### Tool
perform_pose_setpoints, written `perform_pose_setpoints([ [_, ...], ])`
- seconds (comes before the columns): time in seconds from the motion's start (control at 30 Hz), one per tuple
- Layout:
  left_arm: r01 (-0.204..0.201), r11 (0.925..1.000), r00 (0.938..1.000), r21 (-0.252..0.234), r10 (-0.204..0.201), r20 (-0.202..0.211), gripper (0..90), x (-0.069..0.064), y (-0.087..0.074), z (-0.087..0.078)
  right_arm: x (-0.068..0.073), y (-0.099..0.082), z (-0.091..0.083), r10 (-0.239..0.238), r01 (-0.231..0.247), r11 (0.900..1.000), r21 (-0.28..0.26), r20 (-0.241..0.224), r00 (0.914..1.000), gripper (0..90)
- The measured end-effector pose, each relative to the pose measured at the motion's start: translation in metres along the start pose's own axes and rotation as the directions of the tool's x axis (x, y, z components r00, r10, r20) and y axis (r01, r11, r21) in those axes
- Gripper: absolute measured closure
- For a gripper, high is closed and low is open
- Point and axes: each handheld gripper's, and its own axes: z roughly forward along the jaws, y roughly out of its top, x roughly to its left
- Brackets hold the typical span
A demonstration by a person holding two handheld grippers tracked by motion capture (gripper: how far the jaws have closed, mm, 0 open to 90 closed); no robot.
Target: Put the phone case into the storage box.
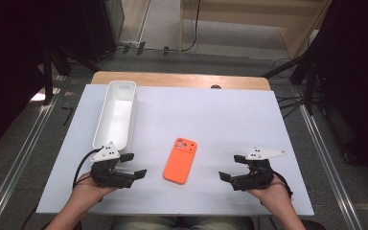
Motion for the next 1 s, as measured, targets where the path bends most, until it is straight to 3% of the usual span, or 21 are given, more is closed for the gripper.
perform_pose_setpoints([
  [0.23, 0.007, 1.0, 1.0, -0.002, -0.007, 0.003, 20.1, 0.0008, 0.0001, -0.0024, -0.0003, -0.0001, 0.001, 0.001, -0.001, 1.0, -0.002, -0.007, 1.0, 9.6],
  [0.3, 0.019, 0.9996, 0.9996, -0.019, -0.019, 0.023, 22.1, 0.0003, 0.0, -0.0038, -0.0006, -0.0001, 0.0007, 0.001, -0.001, 1.0, -0.003, -0.006, 1.0, 9.6],
  [0.57, -0.001, 1.0, 1.0, -0.005, 0.001, 0.008, 22.6, -0.0013, -0.0001, -0.0023, -0.0014, 0.0, -0.0011, 0.006, -0.006, 0.9999, -0.016, -0.019, 0.9998, 9.6],
  [0.83, -0.002, 0.9998, 0.9998, 0.018, 0.001, 0.019, 22.1, -0.0003, -0.0001, -0.0018, -0.0008, 0.0005, 0.0013, 0.002, -0.002, 0.9999, -0.01, -0.023, 0.9997, 9.6],
  [0.87, 0.017, 0.9993, 0.9996, 0.033, -0.018, 0.024, 17.6, 0.0001, 0.0007, 0.0, -0.0009, 0.0004, 0.0011, 0.006, -0.006, 1.0, -0.006, -0.025, 0.9997, 9.6],
  [1.0, 0.024, 0.9994, 0.9994, 0.023, -0.025, 0.024, 17.1, -0.0002, 0.0017, -0.0004, -0.0012, 0.0004, 0.0007, 0.011, -0.011, 0.9999, -0.007, -0.029, 0.9995, 9.6],
])
